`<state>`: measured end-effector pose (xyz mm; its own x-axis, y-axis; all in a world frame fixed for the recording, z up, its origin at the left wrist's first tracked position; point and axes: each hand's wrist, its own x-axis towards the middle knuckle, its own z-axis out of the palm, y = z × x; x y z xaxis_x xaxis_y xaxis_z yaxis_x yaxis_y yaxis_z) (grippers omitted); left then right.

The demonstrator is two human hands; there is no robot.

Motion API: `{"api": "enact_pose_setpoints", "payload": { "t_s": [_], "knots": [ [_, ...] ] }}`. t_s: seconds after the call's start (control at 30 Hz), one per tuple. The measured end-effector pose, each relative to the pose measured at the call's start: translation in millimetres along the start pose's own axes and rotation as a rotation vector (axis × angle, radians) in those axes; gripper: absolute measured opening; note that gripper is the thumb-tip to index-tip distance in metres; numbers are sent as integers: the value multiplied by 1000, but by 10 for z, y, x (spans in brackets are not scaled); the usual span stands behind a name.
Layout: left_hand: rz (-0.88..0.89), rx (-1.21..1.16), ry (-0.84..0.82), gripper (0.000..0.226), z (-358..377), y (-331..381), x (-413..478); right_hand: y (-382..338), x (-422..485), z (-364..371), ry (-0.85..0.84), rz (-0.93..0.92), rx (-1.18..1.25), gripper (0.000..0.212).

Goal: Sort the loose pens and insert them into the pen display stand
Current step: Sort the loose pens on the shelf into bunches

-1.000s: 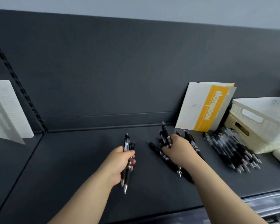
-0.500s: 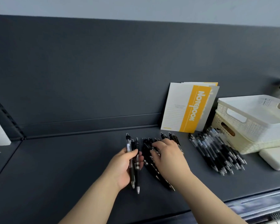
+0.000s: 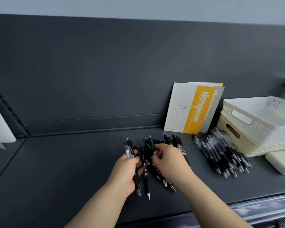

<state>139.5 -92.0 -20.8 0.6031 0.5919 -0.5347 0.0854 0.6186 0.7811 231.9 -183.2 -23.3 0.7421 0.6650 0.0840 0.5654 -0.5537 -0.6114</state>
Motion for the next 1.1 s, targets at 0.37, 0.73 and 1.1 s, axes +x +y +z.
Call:
{"api": "enact_pose_setpoints", "payload": {
  "t_s": [0.37, 0.73, 1.1],
  "knots": [
    [14, 92, 44, 24, 257, -19, -24, 162, 41, 45, 34, -15, -164, 30],
    [119, 212, -75, 19, 406, 33, -52, 36, -166, -61, -230, -32, 553, 15],
    [471, 1000, -282, 48, 963, -310, 101, 1052, -96, -960, 178, 221, -178, 17]
  ]
}}
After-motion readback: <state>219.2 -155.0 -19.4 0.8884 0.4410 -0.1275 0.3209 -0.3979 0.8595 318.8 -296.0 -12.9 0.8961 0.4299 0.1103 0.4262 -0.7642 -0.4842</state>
